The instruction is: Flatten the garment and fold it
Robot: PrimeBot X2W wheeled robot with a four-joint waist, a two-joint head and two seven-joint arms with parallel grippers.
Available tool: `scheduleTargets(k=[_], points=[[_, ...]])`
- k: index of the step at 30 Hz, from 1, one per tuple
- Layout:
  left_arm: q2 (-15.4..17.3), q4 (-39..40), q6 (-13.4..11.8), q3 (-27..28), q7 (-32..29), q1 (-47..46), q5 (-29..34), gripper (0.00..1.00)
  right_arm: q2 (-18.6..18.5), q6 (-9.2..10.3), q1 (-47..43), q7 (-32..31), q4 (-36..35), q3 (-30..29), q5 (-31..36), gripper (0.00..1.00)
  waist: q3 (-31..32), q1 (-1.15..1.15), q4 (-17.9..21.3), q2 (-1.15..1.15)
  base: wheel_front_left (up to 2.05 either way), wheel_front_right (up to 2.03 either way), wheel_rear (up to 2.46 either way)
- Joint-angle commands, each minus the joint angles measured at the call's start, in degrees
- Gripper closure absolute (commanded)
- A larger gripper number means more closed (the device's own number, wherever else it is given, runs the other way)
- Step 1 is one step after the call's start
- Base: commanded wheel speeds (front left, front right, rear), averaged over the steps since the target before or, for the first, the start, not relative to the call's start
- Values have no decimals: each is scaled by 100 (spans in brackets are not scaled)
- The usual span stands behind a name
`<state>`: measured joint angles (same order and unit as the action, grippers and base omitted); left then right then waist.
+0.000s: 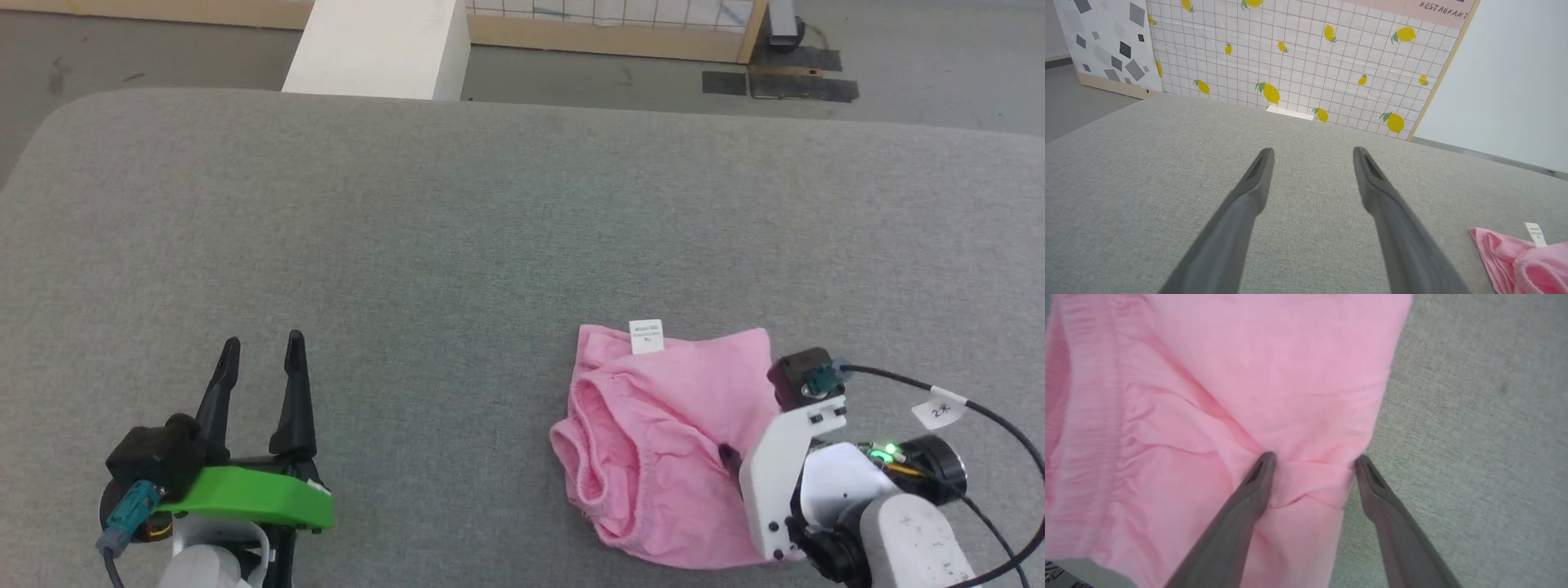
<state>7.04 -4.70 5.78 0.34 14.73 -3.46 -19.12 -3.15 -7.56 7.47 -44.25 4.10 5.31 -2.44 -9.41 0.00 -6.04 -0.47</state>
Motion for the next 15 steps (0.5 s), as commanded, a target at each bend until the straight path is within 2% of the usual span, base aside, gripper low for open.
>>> scheduleTargets(k=[1,5,6,7,8,11,15], points=[[6,-20,41,-5,27,-27,22,0,10,8,-9,68,139,-6,66,0,-36,0,-48,47,0,0,0],[23,-58,57,-5,27,-53,13,0,19,8,82,183,507,-48,157,0,-49,0,-102,47,0,0,0],[27,-66,60,-3,27,-56,13,0,20,8,115,229,576,-67,154,49,-47,0,-110,47,0,0,0],[29,-73,62,0,27,-56,13,0,21,8,148,288,619,-83,144,69,-46,0,-114,47,0,0,0],[33,-79,64,6,27,-53,14,0,22,8,177,318,686,-82,136,100,-39,0,-111,47,0,0,0],[38,-84,64,22,27,-16,23,0,23,8,256,357,773,-36,70,100,-9,0,-51,47,0,0,0],[81,-22,44,99,27,92,18,0,-180,8,440,299,725,367,-109,100,-16,0,315,47,0,0,0]])
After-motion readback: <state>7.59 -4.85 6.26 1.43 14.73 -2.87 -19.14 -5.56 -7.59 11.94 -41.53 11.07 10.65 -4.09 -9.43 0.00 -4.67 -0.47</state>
